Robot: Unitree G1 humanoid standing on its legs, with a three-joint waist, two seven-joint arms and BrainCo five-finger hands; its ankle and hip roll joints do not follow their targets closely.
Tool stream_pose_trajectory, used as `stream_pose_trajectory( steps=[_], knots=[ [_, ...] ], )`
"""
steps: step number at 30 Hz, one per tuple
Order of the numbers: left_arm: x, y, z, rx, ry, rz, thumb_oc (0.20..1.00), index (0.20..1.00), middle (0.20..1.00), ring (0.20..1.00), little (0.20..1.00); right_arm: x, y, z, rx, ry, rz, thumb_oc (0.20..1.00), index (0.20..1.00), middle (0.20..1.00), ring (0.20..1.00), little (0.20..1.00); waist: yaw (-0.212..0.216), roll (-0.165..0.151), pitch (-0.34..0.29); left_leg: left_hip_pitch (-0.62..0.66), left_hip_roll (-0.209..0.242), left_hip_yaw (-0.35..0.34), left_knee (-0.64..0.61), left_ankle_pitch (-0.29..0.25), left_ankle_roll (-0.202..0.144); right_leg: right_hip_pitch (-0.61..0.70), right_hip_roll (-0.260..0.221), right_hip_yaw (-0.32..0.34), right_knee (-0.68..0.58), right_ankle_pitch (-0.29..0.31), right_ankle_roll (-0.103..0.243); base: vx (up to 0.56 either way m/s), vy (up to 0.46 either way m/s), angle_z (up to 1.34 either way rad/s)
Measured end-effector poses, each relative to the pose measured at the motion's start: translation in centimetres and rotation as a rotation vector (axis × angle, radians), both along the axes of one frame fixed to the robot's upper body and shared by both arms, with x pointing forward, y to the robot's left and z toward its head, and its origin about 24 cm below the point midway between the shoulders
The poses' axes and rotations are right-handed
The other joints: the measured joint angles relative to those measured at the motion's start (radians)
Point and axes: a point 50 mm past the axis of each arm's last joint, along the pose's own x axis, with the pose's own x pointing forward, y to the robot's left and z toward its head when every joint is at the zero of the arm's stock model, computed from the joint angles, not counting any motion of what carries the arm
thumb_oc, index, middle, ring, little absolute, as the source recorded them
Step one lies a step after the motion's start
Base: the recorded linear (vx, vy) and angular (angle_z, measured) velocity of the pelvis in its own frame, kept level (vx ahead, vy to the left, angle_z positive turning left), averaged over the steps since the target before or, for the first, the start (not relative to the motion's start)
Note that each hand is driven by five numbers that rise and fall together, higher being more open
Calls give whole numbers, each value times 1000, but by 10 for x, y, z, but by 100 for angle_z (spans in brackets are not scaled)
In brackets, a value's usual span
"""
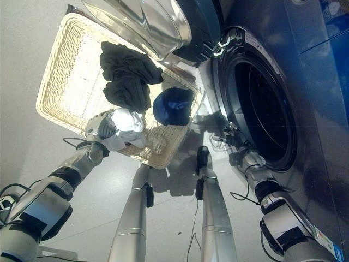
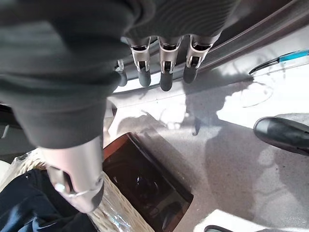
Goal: Put the clothes into the washing machine.
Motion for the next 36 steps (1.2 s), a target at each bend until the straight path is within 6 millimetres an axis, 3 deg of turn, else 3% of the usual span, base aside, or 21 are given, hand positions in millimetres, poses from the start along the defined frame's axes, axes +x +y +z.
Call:
stream_pose_trajectory(
  steps=[4,8,11,15,20,25,29,36],
  knots=[
    [-2,0,-2,-155,-26,-9,200,200,200,200,200,0,1,2,36,-13,-1,1000,1000,1000,1000,1000,1,0,0,0,0,0,0,0,0,0,0,0,0,0,0,0,0,0],
    [-14,3,-10,-506,-119,-41,200,200,200,200,200,-2,8,9,128,-75,30,1000,1000,1000,1000,1000,0,-4,2,0,0,-1,-1,0,0,0,0,-1,-1,0,0,-5,-35,0],
    [-28,-5,-17,-773,-226,-114,200,200,200,200,200,-9,14,13,241,-135,54,1000,1000,1000,1000,1000,7,-4,2,0,-1,-5,-2,1,-1,0,0,-2,1,-3,2,-10,-37,2],
    [-41,-22,-19,-883,-298,-221,200,200,200,200,200,-18,26,17,331,-183,107,1000,1000,1000,1000,1000,10,-4,2,0,-3,-18,-9,3,-5,-2,-2,-10,12,-12,5,-15,-34,6],
    [-52,-59,2,-882,-388,-439,200,200,200,200,200,-28,51,37,387,-275,211,1000,1000,1000,1000,1000,35,-4,2,0,-5,-22,-22,1,-5,-14,-2,-8,13,-16,0,0,0,0],
    [-59,-80,32,-841,-473,-592,200,200,200,200,200,-34,67,57,417,-342,293,1000,1000,1000,1000,1000,35,-4,2,0,-12,-23,-25,9,-4,-13,-9,-7,13,-14,-3,0,0,0],
    [-64,-87,47,-805,-514,-659,200,200,200,200,200,-41,77,68,422,-371,356,1000,1000,1000,1000,1000,36,-4,2,2,-12,-23,-24,9,-5,-11,-9,-7,15,-14,-3,0,0,0],
    [-75,-98,57,-596,-545,-721,200,200,200,200,200,-54,100,67,402,-330,551,1000,1000,1000,1000,1000,36,-4,2,17,-12,-25,-26,10,-7,-4,-10,-7,35,-24,4,0,0,0]
  ],
)
